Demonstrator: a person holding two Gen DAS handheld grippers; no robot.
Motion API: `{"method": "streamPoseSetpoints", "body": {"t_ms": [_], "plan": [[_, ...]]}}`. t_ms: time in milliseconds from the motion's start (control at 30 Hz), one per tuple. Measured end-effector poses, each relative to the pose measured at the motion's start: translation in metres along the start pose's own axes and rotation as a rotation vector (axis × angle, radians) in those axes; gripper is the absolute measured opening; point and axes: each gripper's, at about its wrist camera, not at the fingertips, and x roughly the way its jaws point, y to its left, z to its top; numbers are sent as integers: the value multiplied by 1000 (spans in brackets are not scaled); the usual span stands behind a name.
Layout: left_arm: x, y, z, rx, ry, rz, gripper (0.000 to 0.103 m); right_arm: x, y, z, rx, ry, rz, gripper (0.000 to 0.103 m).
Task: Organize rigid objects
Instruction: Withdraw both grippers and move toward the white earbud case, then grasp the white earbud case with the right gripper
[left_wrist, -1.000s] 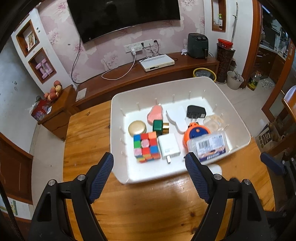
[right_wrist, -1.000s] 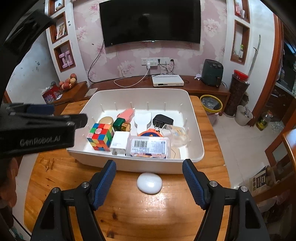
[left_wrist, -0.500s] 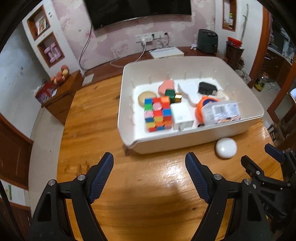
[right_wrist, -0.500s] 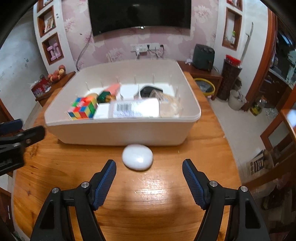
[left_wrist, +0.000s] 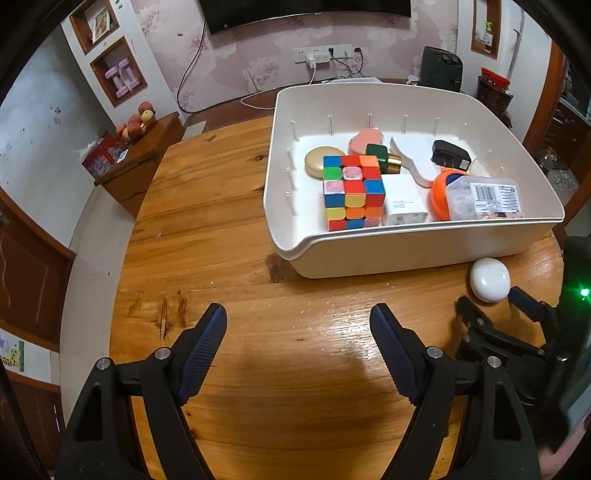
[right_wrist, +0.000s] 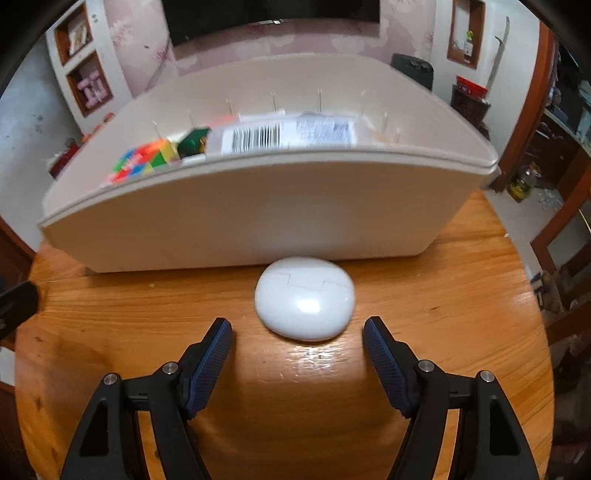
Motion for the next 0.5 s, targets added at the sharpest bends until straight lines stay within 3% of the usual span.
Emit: {"method": "streamPoseSetpoints", "body": {"t_ms": [333,500], "plan": [[8,5,1,-21,24,-9,82,-1,13,4,102,-85,-105,78],[11,6,0,-24,34,-12,82,-6,19,3,103,-104,-104,57]]}}
